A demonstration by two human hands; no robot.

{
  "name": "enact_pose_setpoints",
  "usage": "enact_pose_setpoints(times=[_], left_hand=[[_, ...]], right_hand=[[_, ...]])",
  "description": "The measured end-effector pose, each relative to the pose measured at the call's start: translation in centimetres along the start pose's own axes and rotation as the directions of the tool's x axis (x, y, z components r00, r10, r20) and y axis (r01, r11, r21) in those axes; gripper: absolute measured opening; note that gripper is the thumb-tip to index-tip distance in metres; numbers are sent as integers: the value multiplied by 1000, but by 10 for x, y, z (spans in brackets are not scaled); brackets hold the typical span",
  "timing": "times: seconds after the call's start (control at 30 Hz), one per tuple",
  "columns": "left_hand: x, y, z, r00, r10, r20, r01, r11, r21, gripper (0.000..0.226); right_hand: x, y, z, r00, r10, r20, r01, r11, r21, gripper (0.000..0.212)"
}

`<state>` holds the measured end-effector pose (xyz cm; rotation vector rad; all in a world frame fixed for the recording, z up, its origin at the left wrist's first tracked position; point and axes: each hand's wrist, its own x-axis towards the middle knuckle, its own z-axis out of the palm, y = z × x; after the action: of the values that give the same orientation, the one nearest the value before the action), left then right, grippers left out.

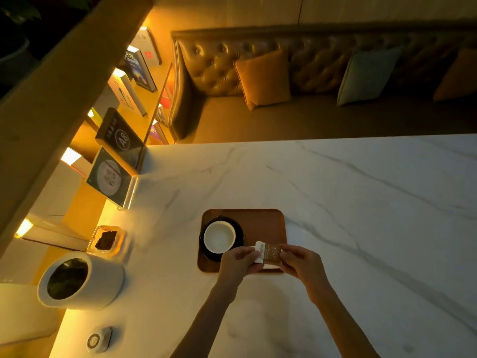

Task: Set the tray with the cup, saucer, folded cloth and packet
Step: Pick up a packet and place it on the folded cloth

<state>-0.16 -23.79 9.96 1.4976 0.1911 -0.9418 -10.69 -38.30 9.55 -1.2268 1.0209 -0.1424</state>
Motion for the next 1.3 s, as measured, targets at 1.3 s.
enact_pose_setpoints(times=[1.3], left_hand=[[184, -53, 44, 996, 39, -83, 34, 685, 728, 41]], right_hand=[[171, 77, 20, 988, -43, 148, 127, 770, -625, 64]])
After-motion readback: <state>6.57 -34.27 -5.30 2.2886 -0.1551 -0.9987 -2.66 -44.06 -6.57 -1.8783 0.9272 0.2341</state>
